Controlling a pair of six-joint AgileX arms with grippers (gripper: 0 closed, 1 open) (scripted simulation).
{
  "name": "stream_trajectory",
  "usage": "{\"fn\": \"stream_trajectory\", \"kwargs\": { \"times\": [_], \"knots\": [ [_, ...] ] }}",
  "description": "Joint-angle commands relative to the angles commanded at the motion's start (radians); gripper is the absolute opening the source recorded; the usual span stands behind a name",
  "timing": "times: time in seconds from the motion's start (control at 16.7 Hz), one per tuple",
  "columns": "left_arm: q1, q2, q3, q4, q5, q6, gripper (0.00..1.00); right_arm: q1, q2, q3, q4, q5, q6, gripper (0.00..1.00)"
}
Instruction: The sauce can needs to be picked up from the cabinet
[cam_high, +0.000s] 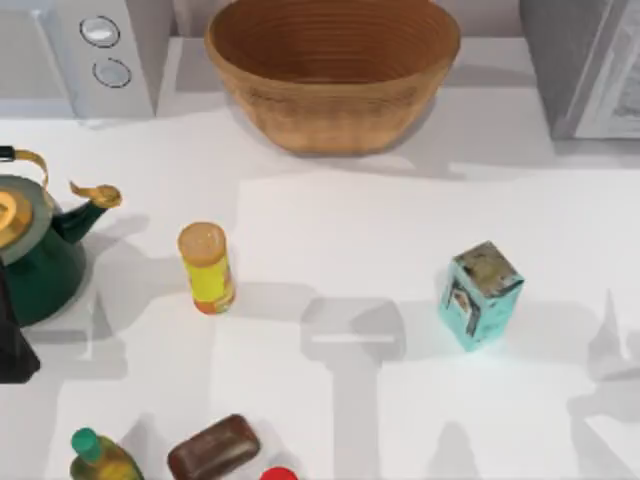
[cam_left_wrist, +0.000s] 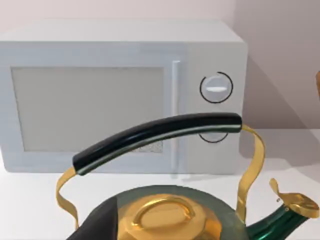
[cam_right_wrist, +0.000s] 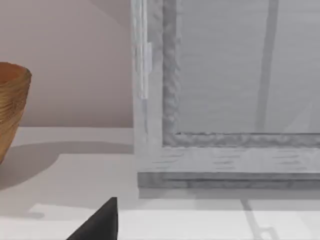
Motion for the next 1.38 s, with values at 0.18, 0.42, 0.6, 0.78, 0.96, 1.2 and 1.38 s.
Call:
{"fn": "stream_trajectory", "kwargs": {
  "times": [0.18,0.42,0.6,0.78,0.96,1.2,1.38],
  "knots": [
    [0.000,0.000,0.000,0.000,0.000,0.000,1.00,0.002,0.010,0.011,-0.003,0.001,0.000,1.00],
    [0.000,0.000,0.000,0.000,0.000,0.000,1.00,0.023,0.144,0.160,-0.040,0.020,0.003,1.00],
    [0.000,0.000,0.000,0.000,0.000,0.000,1.00,0.047,0.318,0.376,-0.095,0.047,0.005,1.00],
    [0.000,0.000,0.000,0.000,0.000,0.000,1.00,0.075,0.530,0.654,-0.164,0.079,0.006,1.00],
    [0.000,0.000,0.000,0.000,0.000,0.000,1.00,0.104,0.754,0.959,-0.237,0.113,0.008,1.00],
    [0.000,0.000,0.000,0.000,0.000,0.000,1.00,0.142,1.031,1.343,-0.325,0.154,0.011,1.00],
    [0.000,0.000,0.000,0.000,0.000,0.000,1.00,0.165,1.193,1.566,-0.376,0.177,0.013,1.00]
  ]
}}
